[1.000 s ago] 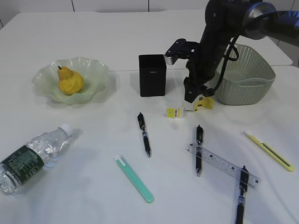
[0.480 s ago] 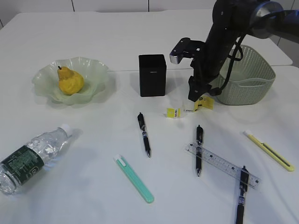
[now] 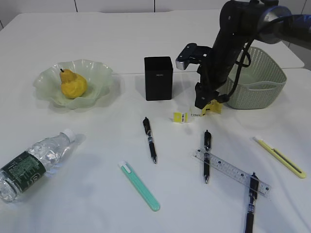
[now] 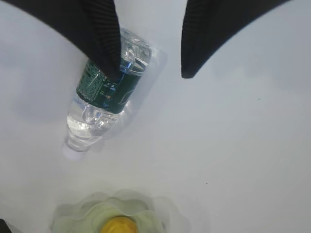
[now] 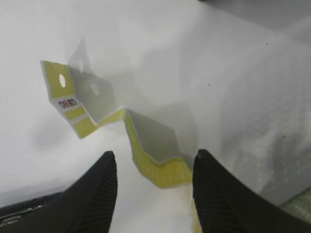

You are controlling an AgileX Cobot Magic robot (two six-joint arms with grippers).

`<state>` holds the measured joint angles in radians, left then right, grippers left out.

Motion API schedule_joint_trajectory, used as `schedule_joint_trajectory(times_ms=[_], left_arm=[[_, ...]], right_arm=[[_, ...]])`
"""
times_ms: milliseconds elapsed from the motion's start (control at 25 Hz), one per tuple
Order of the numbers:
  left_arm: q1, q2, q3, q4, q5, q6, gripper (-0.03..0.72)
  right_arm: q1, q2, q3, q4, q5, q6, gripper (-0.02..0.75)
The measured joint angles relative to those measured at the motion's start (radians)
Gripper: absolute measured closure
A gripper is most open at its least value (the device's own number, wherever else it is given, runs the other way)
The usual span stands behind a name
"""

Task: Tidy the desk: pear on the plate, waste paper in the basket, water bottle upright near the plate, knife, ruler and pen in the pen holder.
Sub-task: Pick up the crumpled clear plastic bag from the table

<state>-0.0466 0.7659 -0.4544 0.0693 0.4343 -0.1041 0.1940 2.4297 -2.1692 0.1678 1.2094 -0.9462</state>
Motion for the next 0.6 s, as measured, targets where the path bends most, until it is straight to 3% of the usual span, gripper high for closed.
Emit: schedule_joint_trajectory(times_ms=[600], left_arm=[[0.0,0.0,0.0,0.0,0.0,0.0,0.402]], right_arm=[[0.0,0.031,0.0,0.009,0.002,-0.002,0.331]])
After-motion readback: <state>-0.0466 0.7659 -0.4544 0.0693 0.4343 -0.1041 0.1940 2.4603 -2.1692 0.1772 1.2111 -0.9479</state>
